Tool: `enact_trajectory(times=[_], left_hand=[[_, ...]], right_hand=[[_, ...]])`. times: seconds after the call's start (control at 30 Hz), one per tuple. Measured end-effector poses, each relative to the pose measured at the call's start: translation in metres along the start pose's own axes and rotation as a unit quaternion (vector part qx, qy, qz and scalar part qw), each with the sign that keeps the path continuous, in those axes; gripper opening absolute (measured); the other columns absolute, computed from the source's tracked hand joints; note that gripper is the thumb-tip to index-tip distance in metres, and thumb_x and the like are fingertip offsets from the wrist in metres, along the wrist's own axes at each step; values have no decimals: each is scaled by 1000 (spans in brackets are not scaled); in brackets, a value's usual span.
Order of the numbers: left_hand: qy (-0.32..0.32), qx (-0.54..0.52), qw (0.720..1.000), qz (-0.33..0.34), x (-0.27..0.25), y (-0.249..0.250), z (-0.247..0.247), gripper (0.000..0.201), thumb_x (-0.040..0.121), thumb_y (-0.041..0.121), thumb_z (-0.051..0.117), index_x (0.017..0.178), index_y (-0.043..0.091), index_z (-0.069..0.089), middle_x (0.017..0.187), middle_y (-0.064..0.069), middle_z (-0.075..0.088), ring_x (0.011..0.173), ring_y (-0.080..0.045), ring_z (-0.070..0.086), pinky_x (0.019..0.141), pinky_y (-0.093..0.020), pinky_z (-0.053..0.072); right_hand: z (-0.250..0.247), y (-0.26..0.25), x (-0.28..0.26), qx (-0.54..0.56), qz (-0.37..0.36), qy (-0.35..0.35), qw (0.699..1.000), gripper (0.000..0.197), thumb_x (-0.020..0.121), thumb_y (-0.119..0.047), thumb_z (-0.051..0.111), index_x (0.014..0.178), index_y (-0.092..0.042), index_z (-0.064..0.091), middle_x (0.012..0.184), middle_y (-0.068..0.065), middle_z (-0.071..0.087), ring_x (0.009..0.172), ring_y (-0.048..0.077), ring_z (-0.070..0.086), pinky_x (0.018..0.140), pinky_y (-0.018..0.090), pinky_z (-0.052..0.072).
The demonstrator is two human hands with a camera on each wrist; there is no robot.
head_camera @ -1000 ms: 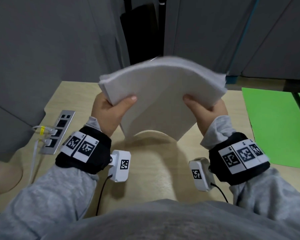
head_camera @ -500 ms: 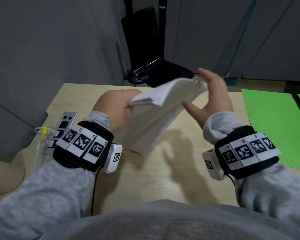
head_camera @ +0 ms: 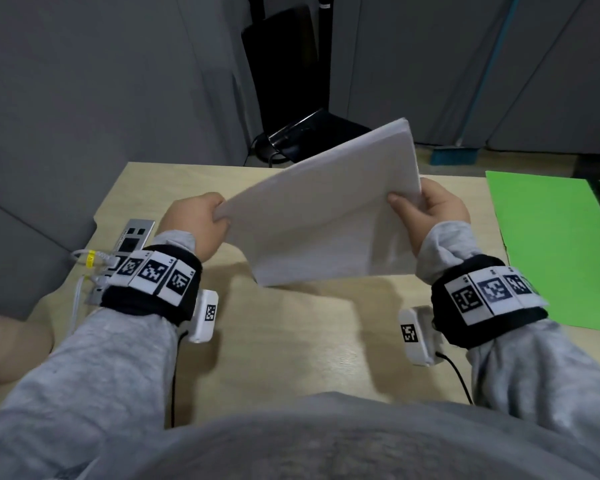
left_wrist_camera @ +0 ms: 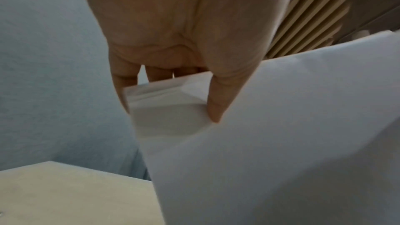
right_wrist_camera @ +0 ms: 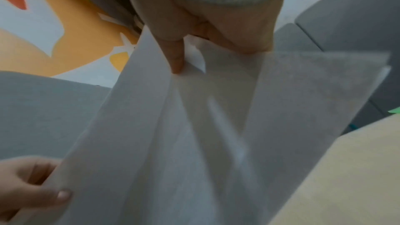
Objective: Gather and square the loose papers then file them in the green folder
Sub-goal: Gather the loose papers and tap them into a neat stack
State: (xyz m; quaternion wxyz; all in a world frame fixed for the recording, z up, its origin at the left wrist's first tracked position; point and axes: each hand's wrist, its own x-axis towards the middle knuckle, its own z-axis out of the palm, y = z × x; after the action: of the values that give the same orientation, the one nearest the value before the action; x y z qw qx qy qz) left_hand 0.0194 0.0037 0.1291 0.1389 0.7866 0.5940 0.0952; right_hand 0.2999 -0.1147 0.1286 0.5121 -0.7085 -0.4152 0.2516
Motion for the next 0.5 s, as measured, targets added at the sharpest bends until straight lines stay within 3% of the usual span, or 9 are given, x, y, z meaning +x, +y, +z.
enact_trajectory(times=[0.13,0.23,0.33,0.4,0.5], left_hand=[[128,-30,990,44,-5,7,-2,14,86,18,53,94,11,62,85,-14,64,76,-32,54,66,-34,40],[211,-79,972,68,-10,17,-8,14,84,17,55,94,12,64,89,-10,66,83,-30,58,71,-32,40],[211,-211,954,27,-9,13,-5,13,78,25,64,91,26,63,81,4,67,79,-16,61,72,-26,46],[191,-333,923,-17,-10,5,1,29,72,29,72,96,34,56,78,9,64,75,-8,62,73,-22,48],[175,-428,886,-46,-9,-10,10,47,71,22,77,108,28,49,83,7,61,72,3,60,71,-14,47]], right_hand=[[4,3,-2,46,9,36,998,8,85,-23,63,89,-29,59,75,-14,63,67,2,59,56,7,46],[4,2,-6,109,9,61,992,8,87,-19,61,88,-27,60,73,-14,63,54,-10,59,48,6,45],[1,10,-8,192,34,68,978,16,88,-10,59,86,-26,61,64,-14,70,54,-7,62,48,11,48],[-1,18,-10,219,42,61,973,19,89,-5,57,85,-24,61,61,-18,70,55,-4,63,50,13,49],[-4,25,-10,245,61,45,966,19,89,-4,55,87,-21,62,63,-16,71,58,0,65,53,14,50]])
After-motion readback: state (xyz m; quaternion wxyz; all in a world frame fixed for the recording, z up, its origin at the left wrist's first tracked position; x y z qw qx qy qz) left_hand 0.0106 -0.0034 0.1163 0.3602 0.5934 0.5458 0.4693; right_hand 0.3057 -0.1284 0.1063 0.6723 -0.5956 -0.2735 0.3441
